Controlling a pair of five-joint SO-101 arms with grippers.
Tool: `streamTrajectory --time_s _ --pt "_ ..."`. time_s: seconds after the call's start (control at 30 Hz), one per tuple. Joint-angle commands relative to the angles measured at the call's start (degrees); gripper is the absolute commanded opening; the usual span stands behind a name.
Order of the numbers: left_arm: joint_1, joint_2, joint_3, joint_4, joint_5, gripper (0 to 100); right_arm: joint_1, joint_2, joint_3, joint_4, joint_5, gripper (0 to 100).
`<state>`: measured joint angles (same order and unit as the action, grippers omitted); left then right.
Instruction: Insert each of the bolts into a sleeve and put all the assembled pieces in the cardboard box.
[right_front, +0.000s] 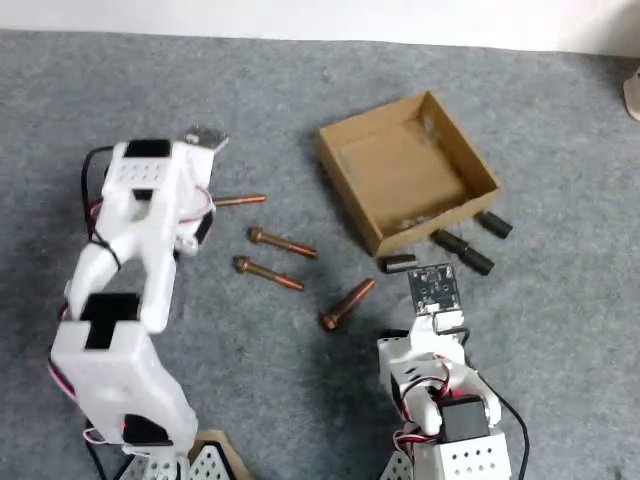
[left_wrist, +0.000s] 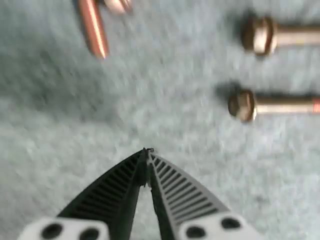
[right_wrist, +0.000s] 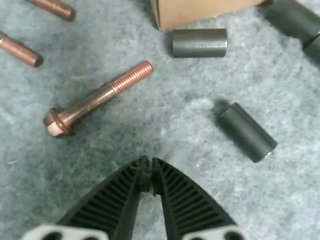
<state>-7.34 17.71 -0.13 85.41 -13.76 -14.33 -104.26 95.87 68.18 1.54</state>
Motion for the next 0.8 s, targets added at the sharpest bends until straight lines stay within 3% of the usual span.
streamTrajectory --time_s 0.0,0.43,0.67,0.77 --pt "-1.27 1.01 -7.87 -0.62 -0.53 1 -0.57 -0.84 8.13 0.22 0.09 0.5" --pt "-1.71 12.88 -28.0 -1.49 -0.97 1 -0.57 -0.84 8.13 0.22 0.09 0.5" --pt "-1.71 26.33 -43.47 -1.14 -1.76 20 -0.57 -0.84 8.13 0.22 0.09 0.5" --pt "-1.63 31.52 -49.1 -1.23 -1.93 19 -0.57 -0.84 8.13 0.22 0.09 0.5"
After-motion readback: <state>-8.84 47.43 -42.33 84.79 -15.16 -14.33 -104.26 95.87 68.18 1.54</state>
